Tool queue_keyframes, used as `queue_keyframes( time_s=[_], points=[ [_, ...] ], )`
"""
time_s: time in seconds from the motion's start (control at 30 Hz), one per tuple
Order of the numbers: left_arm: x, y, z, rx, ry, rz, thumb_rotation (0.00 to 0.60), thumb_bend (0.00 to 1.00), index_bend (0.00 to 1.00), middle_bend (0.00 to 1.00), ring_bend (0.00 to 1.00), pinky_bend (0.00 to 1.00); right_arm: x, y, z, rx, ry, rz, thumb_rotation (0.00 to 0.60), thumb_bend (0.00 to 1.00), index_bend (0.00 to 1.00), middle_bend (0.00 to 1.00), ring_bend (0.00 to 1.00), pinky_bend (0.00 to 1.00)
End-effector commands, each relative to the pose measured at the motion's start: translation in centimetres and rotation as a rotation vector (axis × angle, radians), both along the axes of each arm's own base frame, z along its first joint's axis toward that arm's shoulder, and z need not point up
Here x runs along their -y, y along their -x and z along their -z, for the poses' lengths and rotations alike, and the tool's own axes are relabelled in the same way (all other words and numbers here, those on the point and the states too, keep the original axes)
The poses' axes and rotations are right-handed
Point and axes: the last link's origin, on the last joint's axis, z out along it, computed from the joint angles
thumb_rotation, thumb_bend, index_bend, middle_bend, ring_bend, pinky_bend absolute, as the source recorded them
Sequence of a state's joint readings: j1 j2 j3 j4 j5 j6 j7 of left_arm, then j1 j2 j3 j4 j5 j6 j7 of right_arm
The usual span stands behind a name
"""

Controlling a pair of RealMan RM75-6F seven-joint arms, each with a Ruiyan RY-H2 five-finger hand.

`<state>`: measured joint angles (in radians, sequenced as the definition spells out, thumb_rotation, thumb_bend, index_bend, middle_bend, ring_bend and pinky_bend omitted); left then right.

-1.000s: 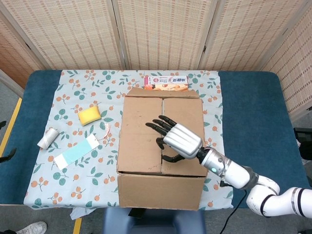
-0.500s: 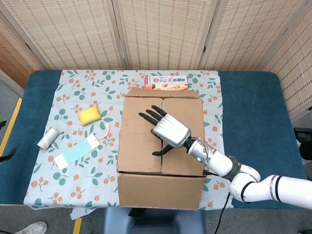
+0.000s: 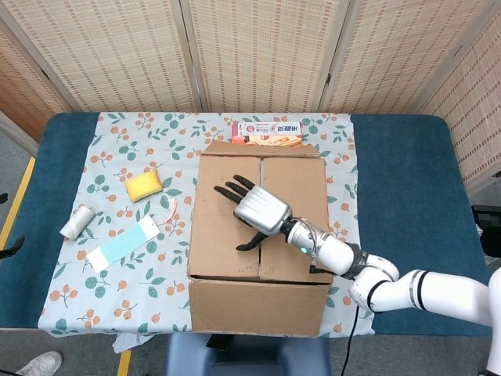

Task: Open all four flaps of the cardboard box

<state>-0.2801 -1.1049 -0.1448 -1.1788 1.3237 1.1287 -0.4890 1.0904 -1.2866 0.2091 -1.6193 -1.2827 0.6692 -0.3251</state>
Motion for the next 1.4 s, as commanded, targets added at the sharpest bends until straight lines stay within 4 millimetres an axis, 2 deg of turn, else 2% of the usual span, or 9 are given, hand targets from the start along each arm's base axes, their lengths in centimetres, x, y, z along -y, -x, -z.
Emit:
queue_keyframes(
  time_s=[0.03, 0.2, 0.27, 0.33, 0.43, 0.53, 0.87, 1.27, 1.4],
  points=[
    [0.0, 0.0, -0.1, 0.007, -0.005, 0.002, 0.600, 0.40, 0.00, 0.15, 0.08, 0.00, 0.1, 0.0, 0.4, -0.015, -0.007, 0.001, 0.238, 0.19, 0.63, 0.00, 0.00, 0.00],
    [0.1, -0.1, -0.2, 0.007, -0.016, 0.006, 0.600, 0.42, 0.00, 0.15, 0.08, 0.00, 0.0, 0.4, 0.8, -0.061, -0.031, -0.003, 0.175, 0.17, 0.46, 0.00, 0.00, 0.00],
    [0.1, 0.0, -0.1, 0.002, -0.017, 0.006, 0.600, 0.44, 0.00, 0.15, 0.08, 0.00, 0.0, 0.5, 0.7, -0.074, -0.042, 0.004, 0.157, 0.16, 0.43, 0.00, 0.00, 0.00],
    [0.1, 0.0, -0.1, 0.001, -0.018, 0.005, 0.600, 0.46, 0.00, 0.15, 0.08, 0.00, 0.0, 0.7, 0.5, -0.073, -0.045, 0.011, 0.154, 0.16, 0.43, 0.00, 0.00, 0.00],
    [0.1, -0.1, -0.1, 0.000, -0.021, 0.010, 0.600, 0.58, 0.00, 0.15, 0.08, 0.00, 0.0, 1.0, 0.2, -0.074, -0.043, 0.021, 0.142, 0.16, 0.46, 0.00, 0.00, 0.00],
    [0.0, 0.0, -0.2, 0.000, -0.027, 0.017, 0.600, 0.63, 0.00, 0.15, 0.08, 0.00, 0.0, 1.4, -0.2, -0.082, -0.035, 0.022, 0.134, 0.16, 0.50, 0.00, 0.00, 0.00],
    [-0.3, -0.1, 0.3, 0.004, -0.012, 0.027, 0.600, 0.62, 0.00, 0.15, 0.08, 0.00, -0.2, 2.3, -1.0, -0.089, -0.028, 0.025, 0.135, 0.16, 0.57, 0.00, 0.00, 0.00],
    [-0.2, -0.2, 0.3, 0.001, -0.013, 0.035, 0.600, 0.62, 0.00, 0.17, 0.08, 0.00, -0.5, 3.2, -1.6, -0.087, -0.022, 0.033, 0.134, 0.16, 0.60, 0.00, 0.00, 0.00],
    [-0.3, -0.2, 0.3, -0.004, -0.014, 0.034, 0.600, 0.62, 0.00, 0.17, 0.08, 0.00, -0.7, 3.3, -2.5, -0.066, -0.004, 0.029, 0.135, 0.16, 0.60, 0.00, 0.00, 0.00]
  ],
)
